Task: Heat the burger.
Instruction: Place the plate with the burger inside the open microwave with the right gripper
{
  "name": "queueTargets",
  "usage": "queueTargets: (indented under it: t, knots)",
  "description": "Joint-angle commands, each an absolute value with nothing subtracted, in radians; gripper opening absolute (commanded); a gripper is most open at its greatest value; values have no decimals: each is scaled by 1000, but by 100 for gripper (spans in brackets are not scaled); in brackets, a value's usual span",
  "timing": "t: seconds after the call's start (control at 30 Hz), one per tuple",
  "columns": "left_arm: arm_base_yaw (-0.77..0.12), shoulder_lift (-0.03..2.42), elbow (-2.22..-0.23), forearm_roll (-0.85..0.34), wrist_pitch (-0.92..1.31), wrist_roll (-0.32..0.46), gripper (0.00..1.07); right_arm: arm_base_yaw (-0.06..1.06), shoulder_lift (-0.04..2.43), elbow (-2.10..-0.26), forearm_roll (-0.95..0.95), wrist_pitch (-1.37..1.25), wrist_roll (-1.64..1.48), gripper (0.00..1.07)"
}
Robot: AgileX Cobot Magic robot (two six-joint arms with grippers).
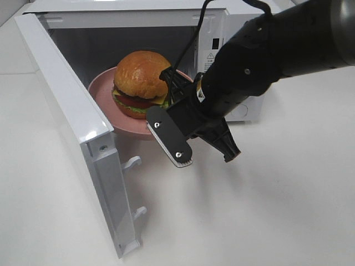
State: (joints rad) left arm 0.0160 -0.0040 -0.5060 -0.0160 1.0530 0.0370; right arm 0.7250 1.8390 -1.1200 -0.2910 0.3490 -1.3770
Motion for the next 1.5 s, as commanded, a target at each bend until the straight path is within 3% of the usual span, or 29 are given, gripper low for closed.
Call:
queueTargets:
  t: [0.03,0.5,0.67,0.93,1.5]
  knots:
    - [19,-25,-504,-21,1040,36,0,720,1857,-1196,-291,334,-1389,0]
    - [19,-25,-504,-21,1040,36,0,720,2016,-1437,-291,491,-1297,0]
    - [19,-25,-504,-21,1040,36,0,720,2128,-1626,-292,609,-1112,0]
    - [19,-25,-504,-21,1040,36,0,720,2221,-1775,-294,658,-956,0]
    - [19,-25,-504,-21,1040,36,0,690,2327,-1878,-232,669,-806,0]
